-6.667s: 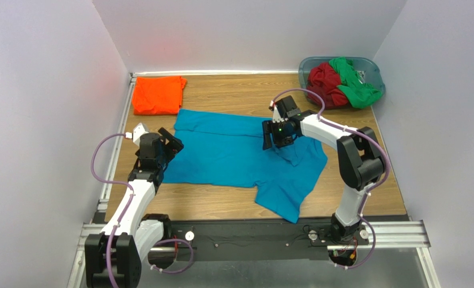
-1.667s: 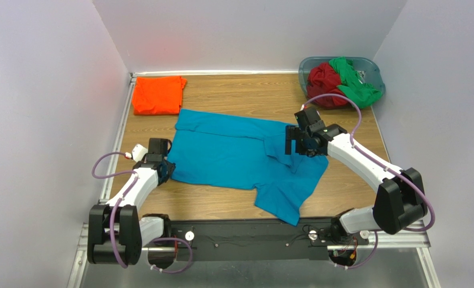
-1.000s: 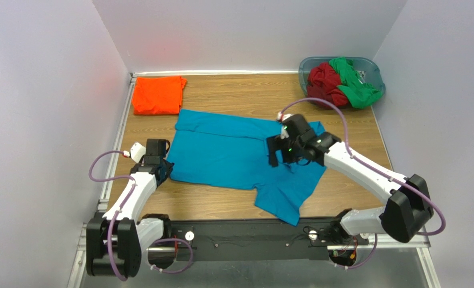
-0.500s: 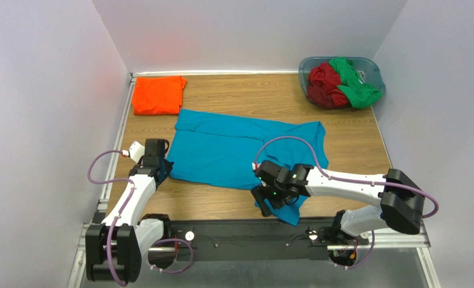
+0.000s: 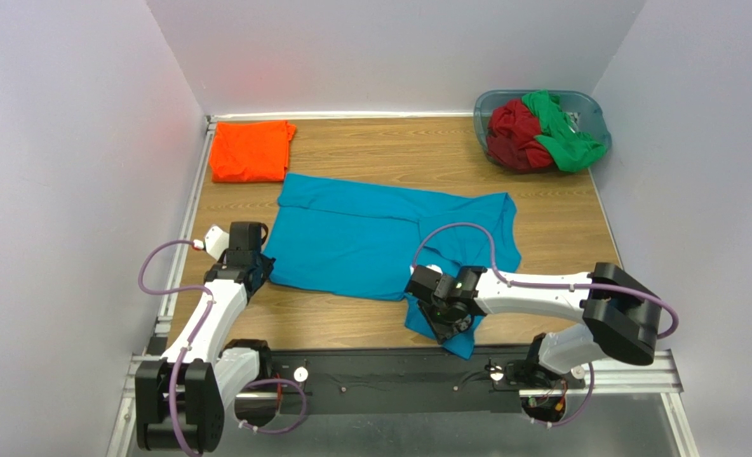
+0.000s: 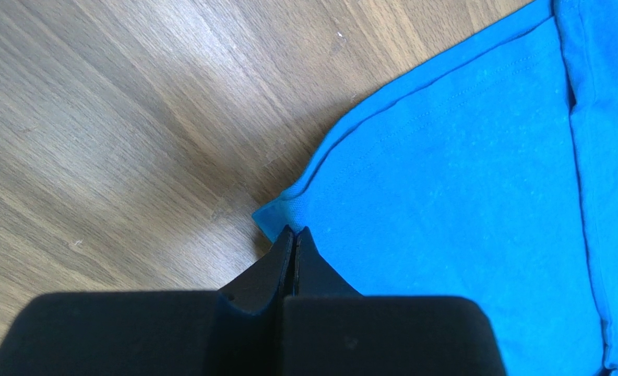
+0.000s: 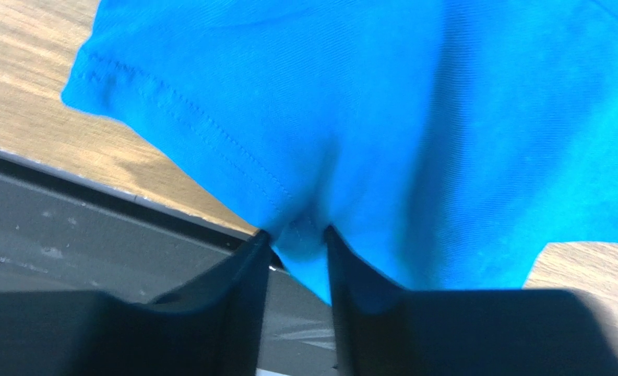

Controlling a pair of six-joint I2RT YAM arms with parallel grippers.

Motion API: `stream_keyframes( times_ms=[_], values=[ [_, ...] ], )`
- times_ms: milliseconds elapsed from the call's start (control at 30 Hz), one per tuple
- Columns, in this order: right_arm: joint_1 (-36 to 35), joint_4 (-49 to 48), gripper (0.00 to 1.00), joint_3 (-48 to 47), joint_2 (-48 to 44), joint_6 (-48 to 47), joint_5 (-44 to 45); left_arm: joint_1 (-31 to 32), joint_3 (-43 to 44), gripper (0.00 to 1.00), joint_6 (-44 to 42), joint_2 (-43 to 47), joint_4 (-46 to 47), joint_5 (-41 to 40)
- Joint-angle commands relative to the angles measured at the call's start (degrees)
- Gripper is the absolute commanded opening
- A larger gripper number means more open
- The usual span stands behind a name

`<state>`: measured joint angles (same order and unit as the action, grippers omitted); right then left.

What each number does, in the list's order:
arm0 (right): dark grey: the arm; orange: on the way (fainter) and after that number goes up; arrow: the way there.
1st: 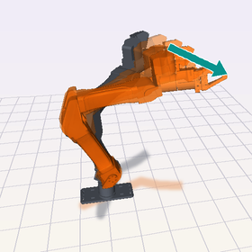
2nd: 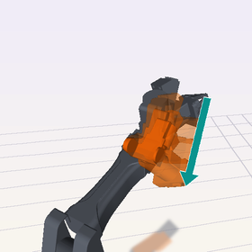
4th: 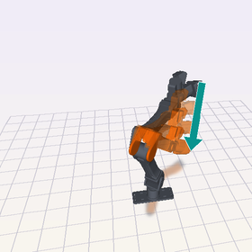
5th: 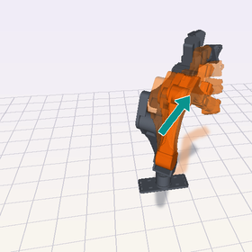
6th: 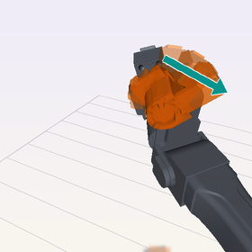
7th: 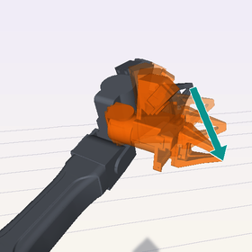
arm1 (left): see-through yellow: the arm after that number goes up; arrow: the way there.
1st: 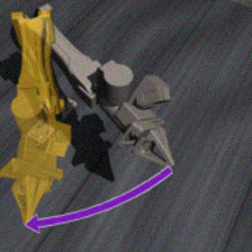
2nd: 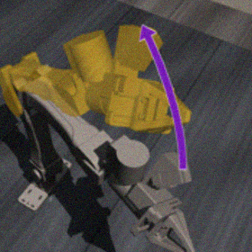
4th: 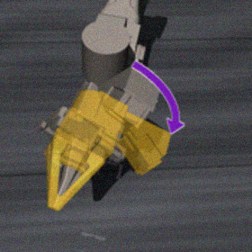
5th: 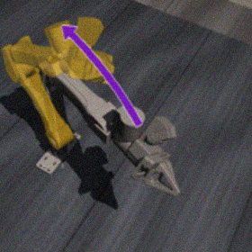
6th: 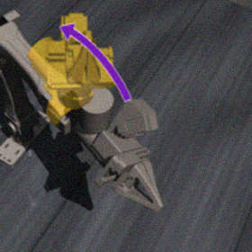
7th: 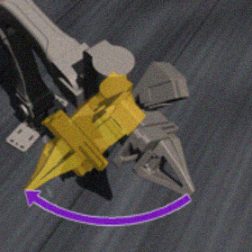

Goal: Fold and stack the t-shirts
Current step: Fold the tshirt

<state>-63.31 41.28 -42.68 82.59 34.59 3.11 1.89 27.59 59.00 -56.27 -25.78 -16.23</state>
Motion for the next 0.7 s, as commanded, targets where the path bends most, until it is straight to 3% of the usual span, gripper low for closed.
stream_keyframes(
  times_ms=[0, 167, 200, 667],
  values=[
    [-0.6, -1.5, 0.33, 2.1, 1.4, 3.2, 3.5, -0.1, -0.8, 0.0, 0.6, 1.3, 0.7, -0.4],
    [-0.6, -2.5, 0.16, 2.2, -1.1, 4.7, 4.4, -0.1, -0.3, 0.0, 0.8, 1.9, -0.1, -0.5],
    [-0.6, -2.5, 0.01, 1.8, -1.7, 4.6, 4.3, -0.1, -0.3, 0.0, 1.0, 2.0, -0.5, -0.6],
    [-1.0, -2.3, 0.01, 0.9, -9.7, 2.9, -11.4, -0.1, 1.3, 0.0, 6.5, 10.3, -7.7, -1.0]
  ],
)
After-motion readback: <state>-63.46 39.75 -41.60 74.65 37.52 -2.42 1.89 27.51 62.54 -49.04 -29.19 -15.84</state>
